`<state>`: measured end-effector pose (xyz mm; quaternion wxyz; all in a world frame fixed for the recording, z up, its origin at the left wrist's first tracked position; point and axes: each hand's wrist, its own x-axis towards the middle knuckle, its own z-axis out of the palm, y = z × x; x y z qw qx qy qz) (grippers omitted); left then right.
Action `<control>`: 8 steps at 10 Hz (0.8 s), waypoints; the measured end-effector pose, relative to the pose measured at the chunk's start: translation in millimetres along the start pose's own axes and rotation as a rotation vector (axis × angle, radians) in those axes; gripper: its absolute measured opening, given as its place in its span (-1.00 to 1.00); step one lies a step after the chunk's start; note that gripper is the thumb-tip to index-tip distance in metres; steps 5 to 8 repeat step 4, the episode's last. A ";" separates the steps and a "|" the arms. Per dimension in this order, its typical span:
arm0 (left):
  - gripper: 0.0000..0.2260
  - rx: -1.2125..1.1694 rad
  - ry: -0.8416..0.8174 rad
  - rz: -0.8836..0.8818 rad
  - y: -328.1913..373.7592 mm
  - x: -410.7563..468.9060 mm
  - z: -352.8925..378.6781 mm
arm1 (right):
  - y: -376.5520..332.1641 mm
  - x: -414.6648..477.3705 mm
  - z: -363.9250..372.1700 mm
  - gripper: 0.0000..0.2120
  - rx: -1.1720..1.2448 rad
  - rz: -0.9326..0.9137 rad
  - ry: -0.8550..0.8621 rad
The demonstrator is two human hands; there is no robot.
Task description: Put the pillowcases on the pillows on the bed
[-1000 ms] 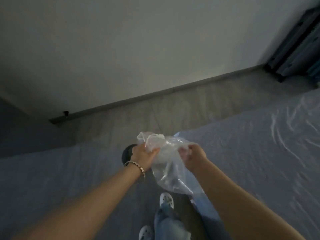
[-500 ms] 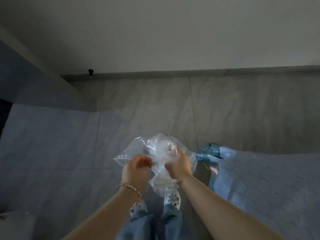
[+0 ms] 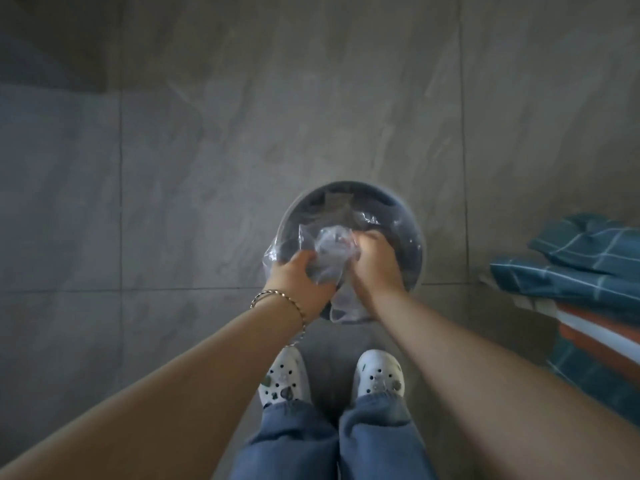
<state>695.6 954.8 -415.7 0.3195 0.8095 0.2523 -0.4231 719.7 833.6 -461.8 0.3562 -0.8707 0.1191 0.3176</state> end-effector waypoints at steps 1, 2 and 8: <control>-0.60 -0.087 0.030 -0.029 6.3 38.3 21.2 | 24.6 27.6 29.4 -0.76 -0.052 -0.046 -0.053; -0.71 -0.303 -0.072 -0.067 12.1 73.7 37.7 | 53.5 50.4 36.8 -0.62 -0.086 -0.031 0.007; -0.74 -0.054 -0.020 -0.101 28.3 65.0 25.6 | 11.9 50.1 9.9 -0.37 -0.034 0.262 -0.257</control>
